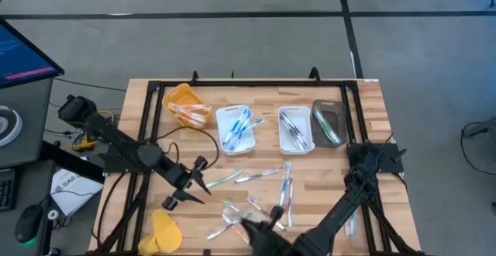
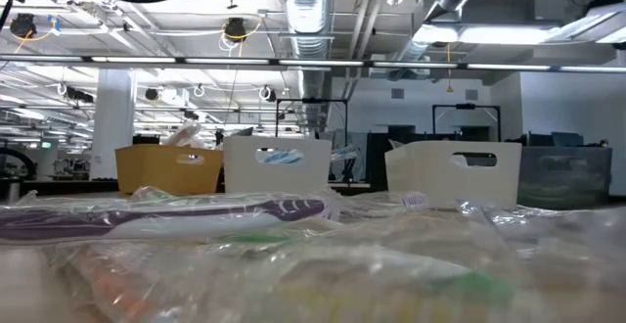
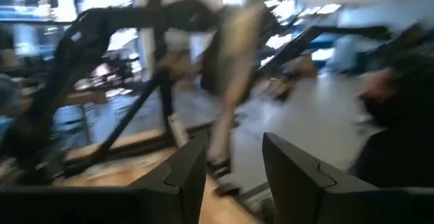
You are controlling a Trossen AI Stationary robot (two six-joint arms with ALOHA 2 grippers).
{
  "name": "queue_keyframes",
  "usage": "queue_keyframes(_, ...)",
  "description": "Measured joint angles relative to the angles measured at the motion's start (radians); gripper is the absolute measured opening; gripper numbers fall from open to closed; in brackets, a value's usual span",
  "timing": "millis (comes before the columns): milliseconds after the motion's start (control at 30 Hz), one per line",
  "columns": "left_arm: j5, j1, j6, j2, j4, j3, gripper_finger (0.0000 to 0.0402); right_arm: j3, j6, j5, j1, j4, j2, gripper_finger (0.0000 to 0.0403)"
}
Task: Pick & Place Toothbrushes
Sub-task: Put the middle orange toothbrush into the orange bin
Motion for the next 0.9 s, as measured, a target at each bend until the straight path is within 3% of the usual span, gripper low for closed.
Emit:
queue_keyframes(133, -0.086, -0.016, 0.017, 0.138, 0.106, 0.000, 0.0136, -0.001, -0.319, -0.018, -0.010, 0.301, 0.000, 0.0005)
queue_keyframes(233, -0.083, -0.031, 0.017, 0.231, 0.241, 0.000, 0.0136, -0.012, -0.418, -0.067, -0.023, 0.408, 0.000, 0.0005)
queue_keyframes(367, -0.080, -0.064, 0.026, 0.277, 0.338, 0.000, 0.0136, -0.021, -0.433, -0.084, -0.027, 0.424, 0.002, 0.0005)
queue_keyframes(600, -0.085, -0.130, 0.177, 0.279, 0.375, 0.007, 0.0136, -0.021, -0.402, -0.130, -0.039, 0.403, 0.002, 0.0005)
queue_keyframes(900, -0.166, -0.144, 0.167, 0.279, 0.376, 0.025, 0.0136, -0.023, -0.377, -0.216, -0.087, 0.382, 0.022, 0.0005)
